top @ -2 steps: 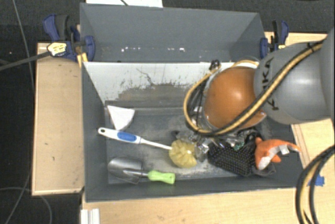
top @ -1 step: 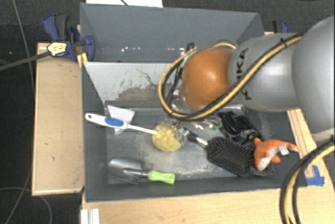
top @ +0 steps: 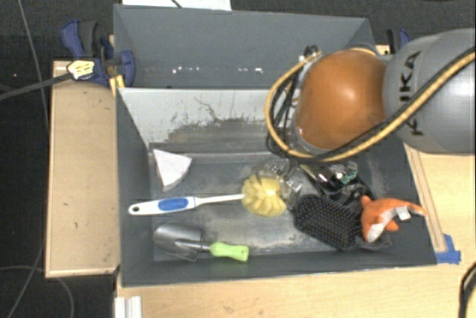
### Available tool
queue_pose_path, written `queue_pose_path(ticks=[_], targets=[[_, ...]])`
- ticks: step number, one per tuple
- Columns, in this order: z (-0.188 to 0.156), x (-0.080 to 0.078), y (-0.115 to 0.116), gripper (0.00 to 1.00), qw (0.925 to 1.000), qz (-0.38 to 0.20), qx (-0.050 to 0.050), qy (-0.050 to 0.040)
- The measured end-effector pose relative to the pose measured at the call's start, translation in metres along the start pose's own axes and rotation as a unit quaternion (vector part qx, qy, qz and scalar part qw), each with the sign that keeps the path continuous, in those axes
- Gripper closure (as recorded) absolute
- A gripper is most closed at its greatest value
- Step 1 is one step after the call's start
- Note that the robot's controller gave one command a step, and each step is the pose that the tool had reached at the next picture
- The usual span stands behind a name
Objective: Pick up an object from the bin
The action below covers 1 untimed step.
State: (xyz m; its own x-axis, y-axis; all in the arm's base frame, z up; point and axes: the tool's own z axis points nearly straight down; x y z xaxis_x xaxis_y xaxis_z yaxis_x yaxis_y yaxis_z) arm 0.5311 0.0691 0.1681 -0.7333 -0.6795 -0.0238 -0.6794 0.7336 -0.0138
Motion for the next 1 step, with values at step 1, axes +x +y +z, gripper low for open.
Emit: queue_pose_path(ticks=[1], targets=[[-0.0929, -0.0528, -0.018, 1.0, 0.9999, -0.004, 0.006, -0.0095]])
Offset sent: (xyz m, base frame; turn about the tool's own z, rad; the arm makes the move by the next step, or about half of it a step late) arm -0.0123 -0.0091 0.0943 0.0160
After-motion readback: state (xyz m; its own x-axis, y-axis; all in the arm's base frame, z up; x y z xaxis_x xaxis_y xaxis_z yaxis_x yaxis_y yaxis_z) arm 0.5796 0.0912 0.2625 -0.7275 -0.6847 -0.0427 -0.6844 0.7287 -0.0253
